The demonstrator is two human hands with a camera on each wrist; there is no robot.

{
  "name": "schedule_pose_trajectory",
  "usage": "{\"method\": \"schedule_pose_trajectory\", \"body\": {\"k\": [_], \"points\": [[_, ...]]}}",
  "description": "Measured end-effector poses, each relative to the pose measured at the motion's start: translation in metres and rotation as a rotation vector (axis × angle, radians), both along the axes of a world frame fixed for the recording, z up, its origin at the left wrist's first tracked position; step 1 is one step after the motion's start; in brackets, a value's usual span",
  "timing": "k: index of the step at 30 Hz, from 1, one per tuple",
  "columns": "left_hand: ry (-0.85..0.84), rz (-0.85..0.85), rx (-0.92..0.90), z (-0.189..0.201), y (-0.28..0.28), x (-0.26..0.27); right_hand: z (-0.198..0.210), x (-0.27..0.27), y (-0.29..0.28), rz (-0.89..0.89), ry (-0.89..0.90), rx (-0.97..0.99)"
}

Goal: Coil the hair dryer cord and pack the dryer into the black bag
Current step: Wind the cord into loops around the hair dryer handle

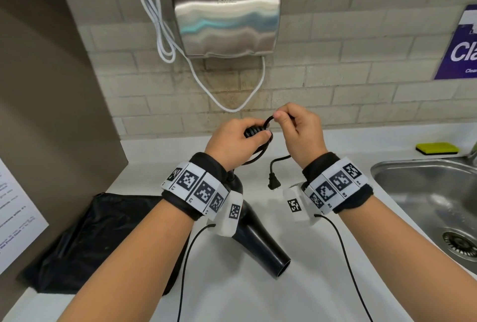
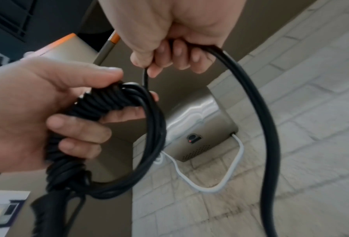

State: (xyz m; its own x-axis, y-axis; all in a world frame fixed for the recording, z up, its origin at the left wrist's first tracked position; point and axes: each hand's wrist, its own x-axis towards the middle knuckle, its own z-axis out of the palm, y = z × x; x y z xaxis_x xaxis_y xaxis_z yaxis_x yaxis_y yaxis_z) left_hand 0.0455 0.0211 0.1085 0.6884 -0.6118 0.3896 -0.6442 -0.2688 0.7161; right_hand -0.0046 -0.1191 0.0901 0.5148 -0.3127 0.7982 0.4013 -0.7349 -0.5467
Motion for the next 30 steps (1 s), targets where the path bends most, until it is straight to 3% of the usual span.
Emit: {"method": "schedule_pose_trajectory", "body": {"k": [3,7,17,21,28,30], "points": [[0.125,0.006,-0.152,-0.001,0.0,0.003,-0.01,-0.003,-0.008,0.062,0.056,0.104],[0.185,0.001,-0.281,-0.002,0.001,0.009,-0.037,-0.001,-0.02,0.052,0.324,0.216],[0.225,0.023,-0.334,0.0,0.002,0.01,-0.107,-0.001,-0.037,0.094,0.97,0.083],[0.262,0.013,-0.334,0.005,0.004,0.004,-0.095,0.002,-0.035,0.115,0.808,0.236],[0.295,0.068,-0.36,0.008,0.005,0.005,-0.037,-0.001,-0.014,0.078,0.086,0.449],[0.304,0.081,-0.349,0.009,0.006,0.003,-0.025,-0.005,-0.007,0.18,-0.063,0.532]]}}
